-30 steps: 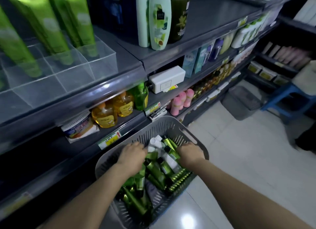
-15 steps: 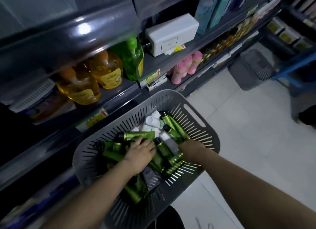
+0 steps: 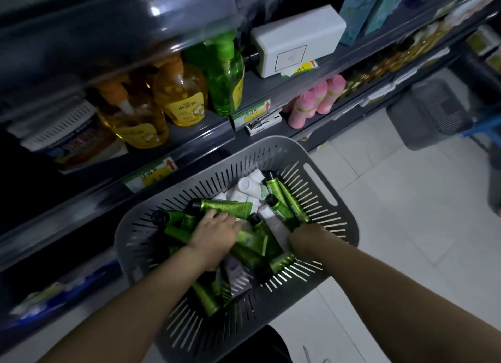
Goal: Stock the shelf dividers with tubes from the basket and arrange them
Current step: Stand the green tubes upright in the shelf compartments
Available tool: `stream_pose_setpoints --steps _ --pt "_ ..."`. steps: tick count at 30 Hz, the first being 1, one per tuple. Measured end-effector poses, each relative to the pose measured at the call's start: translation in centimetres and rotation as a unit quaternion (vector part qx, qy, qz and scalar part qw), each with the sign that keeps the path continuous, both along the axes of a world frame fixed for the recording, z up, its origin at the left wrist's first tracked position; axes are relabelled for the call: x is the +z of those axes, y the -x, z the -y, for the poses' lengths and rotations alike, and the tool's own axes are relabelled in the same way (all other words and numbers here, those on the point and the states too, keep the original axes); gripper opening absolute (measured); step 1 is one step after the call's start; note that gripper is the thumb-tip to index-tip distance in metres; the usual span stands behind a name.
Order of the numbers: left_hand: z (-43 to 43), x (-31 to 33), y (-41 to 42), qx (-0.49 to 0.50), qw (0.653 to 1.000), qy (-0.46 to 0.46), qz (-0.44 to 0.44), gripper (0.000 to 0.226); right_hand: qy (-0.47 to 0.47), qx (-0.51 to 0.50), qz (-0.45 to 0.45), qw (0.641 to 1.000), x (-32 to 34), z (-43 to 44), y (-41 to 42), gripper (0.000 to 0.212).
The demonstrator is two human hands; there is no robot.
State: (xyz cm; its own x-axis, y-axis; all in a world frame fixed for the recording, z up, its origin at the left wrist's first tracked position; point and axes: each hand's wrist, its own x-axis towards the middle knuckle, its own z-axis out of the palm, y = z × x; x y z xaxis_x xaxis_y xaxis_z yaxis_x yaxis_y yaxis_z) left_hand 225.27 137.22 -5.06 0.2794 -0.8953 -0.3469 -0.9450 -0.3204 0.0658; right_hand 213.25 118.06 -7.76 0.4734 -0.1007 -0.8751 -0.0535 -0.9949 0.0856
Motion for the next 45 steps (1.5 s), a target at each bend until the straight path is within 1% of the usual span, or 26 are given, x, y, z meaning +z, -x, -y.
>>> stream_pose_setpoints --steps 2,3,5,6,8,9,10,11,13,14,15,18,19,21,22,23,25,27,30,32,34,37,39,41,42,45 --pt "-0.3 1.0 -0.5 0.064 0.997 -0.029 -0.031 0.046 -0.020 0.003 -0.017 1.000 0.4 -0.2 0.3 0.031" --pt "-0.6 1.5 -0.8 0.096 0.995 -0.015 -0.036 0.043 -0.032 -0.007 -0.010 0.999 0.7 -0.2 0.2 0.035" --pt "-1.4 3.0 -1.1 0.165 0.984 0.018 -0.067 0.037 -0.086 -0.071 0.020 0.994 1.9 -0.2 -0.3 0.046" --pt "-1.8 3.8 -1.1 0.201 0.975 0.028 -0.096 0.036 -0.121 -0.107 0.039 0.986 2.7 -0.2 -0.8 0.045" --pt "-2.8 5.0 -1.0 0.271 0.949 0.050 -0.154 0.040 -0.181 -0.181 0.074 0.964 4.6 -0.3 -1.7 0.030" --pt "-3.2 5.5 -0.9 0.299 0.935 0.068 -0.176 0.043 -0.213 -0.235 0.091 0.944 5.4 -0.3 -2.0 0.020" --pt "-3.8 5.9 -0.7 0.330 0.917 0.090 -0.206 0.046 -0.253 -0.285 0.104 0.919 6.1 -0.4 -2.4 0.012" --pt "-4.2 6.6 -0.5 0.364 0.891 0.123 -0.241 0.045 -0.284 -0.320 0.117 0.896 6.9 -0.5 -2.8 0.012" --pt "-5.1 7.7 0.1 0.431 0.833 0.185 -0.295 0.029 -0.320 -0.357 0.144 0.865 8.5 -0.6 -3.6 0.015" --pt "-5.5 8.4 0.4 0.459 0.807 0.210 -0.308 0.018 -0.336 -0.371 0.160 0.851 9.3 -0.8 -4.0 0.016" --pt "-5.9 8.9 0.6 0.483 0.784 0.236 -0.311 0.014 -0.349 -0.379 0.176 0.839 10.1 -1.0 -4.3 0.017" --pt "-7.3 11.3 0.9 0.540 0.705 0.320 -0.329 0.025 -0.402 -0.422 0.222 0.782 12.8 -2.3 -5.3 0.015" --pt "-8.0 12.0 1.0 0.548 0.685 0.342 -0.338 0.024 -0.425 -0.439 0.236 0.756 13.7 -2.8 -5.7 0.015" --pt "-9.4 13.6 1.0 0.548 0.663 0.369 -0.352 0.014 -0.465 -0.463 0.276 0.703 15.8 -4.2 -6.6 0.019" --pt "-10.2 14.4 1.0 0.548 0.652 0.387 -0.353 0.009 -0.473 -0.464 0.300 0.686 16.9 -5.0 -7.1 0.017" --pt "-10.9 15.4 1.0 0.545 0.643 0.405 -0.355 0.006 -0.476 -0.459 0.321 0.678 18.0 -5.9 -7.6 0.017" --pt "-12.7 16.9 0.7 0.546 0.629 0.429 -0.350 0.013 -0.490 -0.437 0.353 0.667 20.2 -8.0 -8.6 0.018" --pt "-14.3 18.6 0.5 0.545 0.625 0.445 -0.340 0.018 -0.514 -0.408 0.365 0.661 22.3 -10.3 -9.5 0.008" --pt "-17.3 21.0 0.1 0.541 0.618 0.475 -0.315 0.015 -0.533 -0.353 0.398 0.658 25.2 -14.3 -10.6 0.009" --pt "-19.7 22.5 -0.1 0.535 0.622 0.497 -0.281 0.012 -0.541 -0.330 0.423 0.648 27.0 -17.0 -11.2 0.005" --pt "-22.2 24.2 0.0 0.512 0.628 0.525 -0.261 0.008 -0.543 -0.315 0.444 0.640 28.6 -19.7 -11.7 0.010" --pt "-26.2 26.6 -0.4 0.499 0.626 0.546 -0.248 0.008 -0.561 -0.305 0.456 0.620 31.0 -23.8 -12.3 0.011" --pt "-29.1 28.4 -1.0 0.492 0.638 0.548 -0.227 0.005 -0.572 -0.302 0.464 0.605 32.6 -26.8 -12.7 0.017" --pt "-31.6 30.3 -1.7 0.466 0.652 0.558 -0.215 0.012 -0.569 -0.286 0.486 0.598 34.2 -29.9 -13.0 0.023" --pt "-32.7 31.3 -2.0 0.452 0.653 0.570 -0.212 0.015 -0.571 -0.279 0.494 0.593 34.9 -31.4 -13.2 0.024" --pt "-35.8 34.1 -3.4 0.437 0.642 0.597 -0.202 0.032 -0.592 -0.263 0.504 0.571 37.1 -35.1 -13.7 0.019"
